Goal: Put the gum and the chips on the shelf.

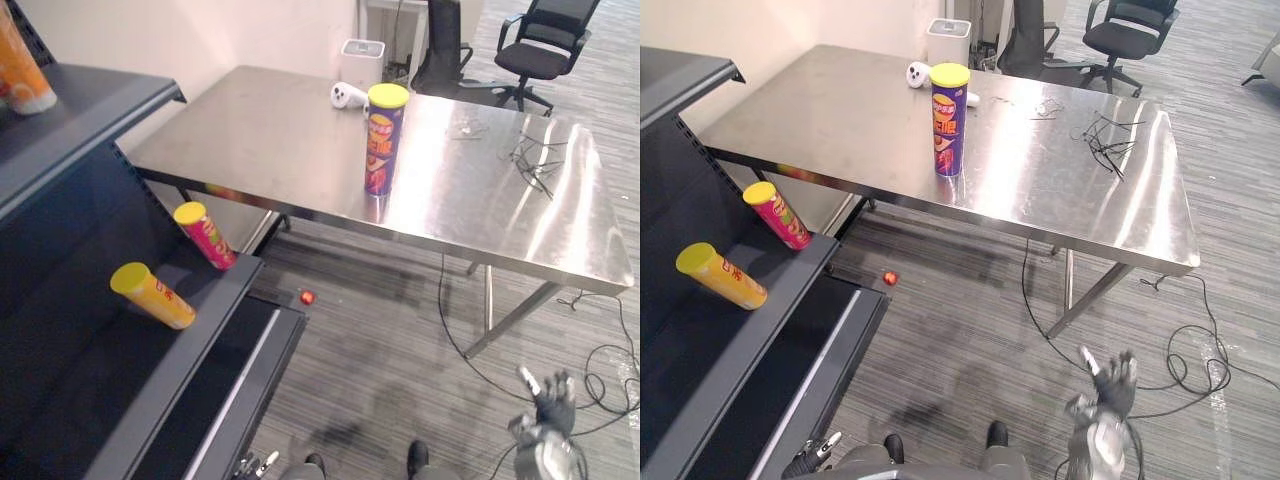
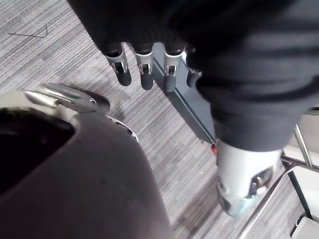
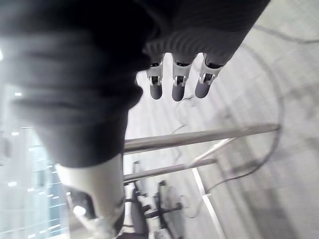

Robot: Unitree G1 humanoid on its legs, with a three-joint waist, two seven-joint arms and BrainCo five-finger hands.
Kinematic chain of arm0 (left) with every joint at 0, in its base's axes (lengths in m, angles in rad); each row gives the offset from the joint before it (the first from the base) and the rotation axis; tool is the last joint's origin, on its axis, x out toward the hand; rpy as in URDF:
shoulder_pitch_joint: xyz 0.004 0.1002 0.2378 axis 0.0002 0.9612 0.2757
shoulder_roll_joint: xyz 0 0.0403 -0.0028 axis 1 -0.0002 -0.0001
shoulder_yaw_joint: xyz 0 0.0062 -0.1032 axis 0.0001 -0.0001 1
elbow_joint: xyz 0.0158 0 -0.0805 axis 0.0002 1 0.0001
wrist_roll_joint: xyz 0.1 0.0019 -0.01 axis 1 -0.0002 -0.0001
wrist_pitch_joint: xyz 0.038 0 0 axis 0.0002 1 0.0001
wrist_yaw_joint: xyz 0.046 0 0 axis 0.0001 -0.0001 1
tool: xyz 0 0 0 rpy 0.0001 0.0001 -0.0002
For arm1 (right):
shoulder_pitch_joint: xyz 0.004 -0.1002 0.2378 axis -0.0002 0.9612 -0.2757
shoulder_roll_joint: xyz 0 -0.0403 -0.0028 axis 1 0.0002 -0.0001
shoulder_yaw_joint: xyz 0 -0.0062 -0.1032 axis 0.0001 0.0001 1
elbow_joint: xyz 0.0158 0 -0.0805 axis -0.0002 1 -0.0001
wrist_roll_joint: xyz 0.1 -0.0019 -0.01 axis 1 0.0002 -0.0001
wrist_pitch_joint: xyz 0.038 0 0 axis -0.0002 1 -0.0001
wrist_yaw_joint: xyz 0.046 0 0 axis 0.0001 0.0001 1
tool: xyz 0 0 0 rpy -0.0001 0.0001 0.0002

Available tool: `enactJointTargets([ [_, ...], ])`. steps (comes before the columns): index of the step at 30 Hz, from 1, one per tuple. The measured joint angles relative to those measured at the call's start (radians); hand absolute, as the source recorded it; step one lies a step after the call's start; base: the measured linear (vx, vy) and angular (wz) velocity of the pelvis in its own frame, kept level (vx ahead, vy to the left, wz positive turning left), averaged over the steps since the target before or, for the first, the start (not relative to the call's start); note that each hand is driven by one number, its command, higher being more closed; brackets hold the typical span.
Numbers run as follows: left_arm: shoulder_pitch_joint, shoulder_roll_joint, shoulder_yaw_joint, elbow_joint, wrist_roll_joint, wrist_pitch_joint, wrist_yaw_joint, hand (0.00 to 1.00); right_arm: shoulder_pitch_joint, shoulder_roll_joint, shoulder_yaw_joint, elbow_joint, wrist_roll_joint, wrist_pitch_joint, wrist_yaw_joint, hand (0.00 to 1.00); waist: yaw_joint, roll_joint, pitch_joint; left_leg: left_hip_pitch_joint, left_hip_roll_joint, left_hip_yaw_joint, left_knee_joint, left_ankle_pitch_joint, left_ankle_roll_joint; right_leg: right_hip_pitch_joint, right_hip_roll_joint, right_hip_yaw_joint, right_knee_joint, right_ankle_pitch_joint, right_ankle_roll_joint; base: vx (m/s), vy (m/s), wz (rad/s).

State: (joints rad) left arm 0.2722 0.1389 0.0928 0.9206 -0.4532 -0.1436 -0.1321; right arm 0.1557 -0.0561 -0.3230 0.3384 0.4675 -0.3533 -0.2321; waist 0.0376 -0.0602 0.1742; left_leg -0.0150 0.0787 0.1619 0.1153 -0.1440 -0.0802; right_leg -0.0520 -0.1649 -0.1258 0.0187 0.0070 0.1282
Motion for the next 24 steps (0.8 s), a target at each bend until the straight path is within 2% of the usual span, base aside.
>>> enactJointTargets([
  [5,-0.001,0.024,-0.004,-0.044,0.005,0.009,-0.001,0.00,-0.087,-0.074,-0.071,-0.305,-0.038,-0.009,0.018,0.00,-0.006,-0.021,0.046,-0.067,0.005,-0.010,0.044,-0.004,0.010,-0.041,0.008,-0.002,-0.002,0.028,0.006,0.09,0.004,-0.01],
  [7,-0.003,0.019,0.002,-0.061,0.007,0.016,0.000,0.00,-0.137,-0.118,-0.077,-0.429,-0.042,-0.012,0.040,0.00,-0.007,-0.016,0.074,-0.073,0.004,-0.009,0.061,-0.017,0.019,-0.045,0.006,0.001,-0.002,0.035,0.003,0.06,0.028,-0.13],
  [11,-0.004,0.018,0.006,-0.083,0.019,0.015,-0.001,0.00,-0.202,-0.165,-0.063,-0.543,-0.078,-0.017,0.047,0.00,-0.006,-0.013,0.108,-0.097,0.004,-0.016,0.107,-0.050,0.026,-0.049,0.004,0.000,-0.001,0.039,0.003,0.00,0.040,-0.02],
  [13,-0.010,0.017,0.007,-0.090,0.027,0.015,-0.002,0.00,-0.233,-0.185,-0.058,-0.548,-0.097,-0.015,0.046,0.00,-0.003,-0.009,0.126,-0.112,0.002,-0.026,0.138,-0.066,0.030,-0.048,0.002,-0.003,0.000,0.040,0.005,-0.03,0.046,0.09],
  [18,-0.029,0.014,0.005,-0.097,0.026,0.016,-0.002,0.00,-0.350,-0.262,-0.014,-0.519,-0.109,0.028,0.033,0.00,0.001,0.005,0.175,-0.151,-0.011,-0.049,0.184,-0.076,0.039,-0.051,-0.012,-0.019,0.000,0.042,0.008,-0.06,0.034,0.14],
  [19,-0.039,0.013,-0.001,-0.100,0.026,0.016,-0.002,0.00,-0.379,-0.286,-0.010,-0.500,-0.117,0.042,0.023,0.00,0.001,0.016,0.182,-0.171,-0.015,-0.065,0.199,-0.078,0.042,-0.054,-0.015,-0.035,0.000,0.043,0.010,-0.07,0.025,0.21],
  [24,-0.041,0.015,-0.019,-0.121,0.025,0.022,-0.002,0.00,-0.559,-0.389,0.058,-0.326,-0.116,0.082,0.017,0.00,0.016,0.030,0.218,-0.212,-0.016,-0.093,0.233,-0.078,0.043,-0.065,-0.015,-0.060,0.001,0.050,0.013,-0.04,0.001,0.16],
])
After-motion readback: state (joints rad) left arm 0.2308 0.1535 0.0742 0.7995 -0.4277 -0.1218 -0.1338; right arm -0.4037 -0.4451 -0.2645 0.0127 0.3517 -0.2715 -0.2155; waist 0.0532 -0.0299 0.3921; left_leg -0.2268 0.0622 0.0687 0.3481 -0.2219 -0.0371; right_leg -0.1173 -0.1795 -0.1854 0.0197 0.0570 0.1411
